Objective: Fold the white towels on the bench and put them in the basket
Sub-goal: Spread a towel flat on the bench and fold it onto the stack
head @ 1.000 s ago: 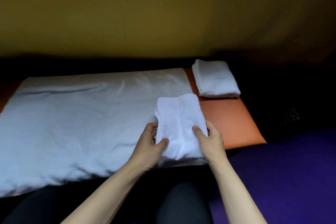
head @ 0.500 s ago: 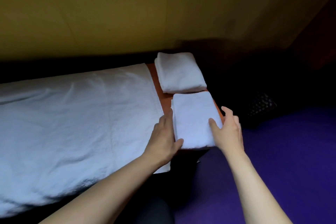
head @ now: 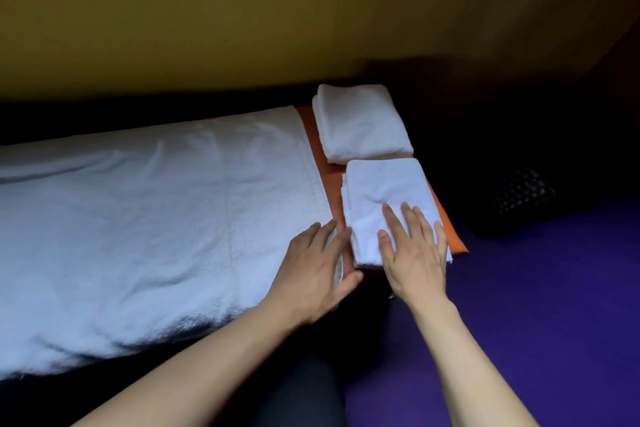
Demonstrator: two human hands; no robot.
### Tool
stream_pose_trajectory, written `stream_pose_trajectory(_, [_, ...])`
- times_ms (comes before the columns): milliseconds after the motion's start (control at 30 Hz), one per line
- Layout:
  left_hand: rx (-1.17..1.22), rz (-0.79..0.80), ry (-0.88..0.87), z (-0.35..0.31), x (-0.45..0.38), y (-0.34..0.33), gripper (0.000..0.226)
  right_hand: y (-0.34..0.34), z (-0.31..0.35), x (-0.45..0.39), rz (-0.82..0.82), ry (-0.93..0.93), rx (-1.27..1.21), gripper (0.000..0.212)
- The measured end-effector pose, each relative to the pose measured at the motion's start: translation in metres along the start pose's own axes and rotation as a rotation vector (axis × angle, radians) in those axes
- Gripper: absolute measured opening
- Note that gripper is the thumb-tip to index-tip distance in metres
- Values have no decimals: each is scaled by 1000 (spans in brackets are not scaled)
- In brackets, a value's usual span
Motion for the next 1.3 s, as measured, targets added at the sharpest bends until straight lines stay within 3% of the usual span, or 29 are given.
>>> stream_pose_trajectory(133, [-112,-9,-58,22,36,-14,97,6,6,0,25,-24,-43,57])
stream_pose_trajectory(267, [-112,-200,-90,34,43,-22,50,22,17,-4,-32,-60,-145,50])
stream_pose_trajectory(367, [11,-340,-114,29,41,-11,36,36,34,-7,-152,-41,-199,44])
stream_pose_trajectory(467, [91,-305,-100,28,39,-3,26,47,48,-13,-143,-21,-275,34])
stream_pose_trajectory(533, [95,-216,-42,27,39,-8,33,50,56,-15,-93,-37,-357,29])
stream_pose_trajectory(633, [-96,-70,32,14,39,-16,71,51,63,-15,-46,-59,-392,25])
stream_pose_trajectory(733, [-210,-110,88,-1,35,-16,62,53,67,-15,-12,-68,-409,24])
stream_pose_trajectory(833, [-73,-290,97,3,28,-13,16,55,68,-16,36,-83,-425,22])
stream_pose_trajectory(1000, [467,-329,214,22,49,16,15,57,78,-37,108,-149,-573,18])
stream_pose_trajectory(1067, [612,-349,229,26,61,29,15,53,90,-55,129,-191,-690,26])
stream_pose_trajectory(1167, [715,-358,211,28,76,46,16,41,111,-85,236,-285,-814,45])
stream_pose_trajectory(1300, [747,-366,205,37,88,59,15,30,140,-116,282,-377,-904,46])
Point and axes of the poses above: each hand's wrist, its own x-axis away from the middle knuckle, its own y-axis out of the back of the hand, z = x × y, the point moved 1 cm from there along -x, towards the middle knuckle, and after that the axes turned 9 degrees about y, right-handed, at the moved point
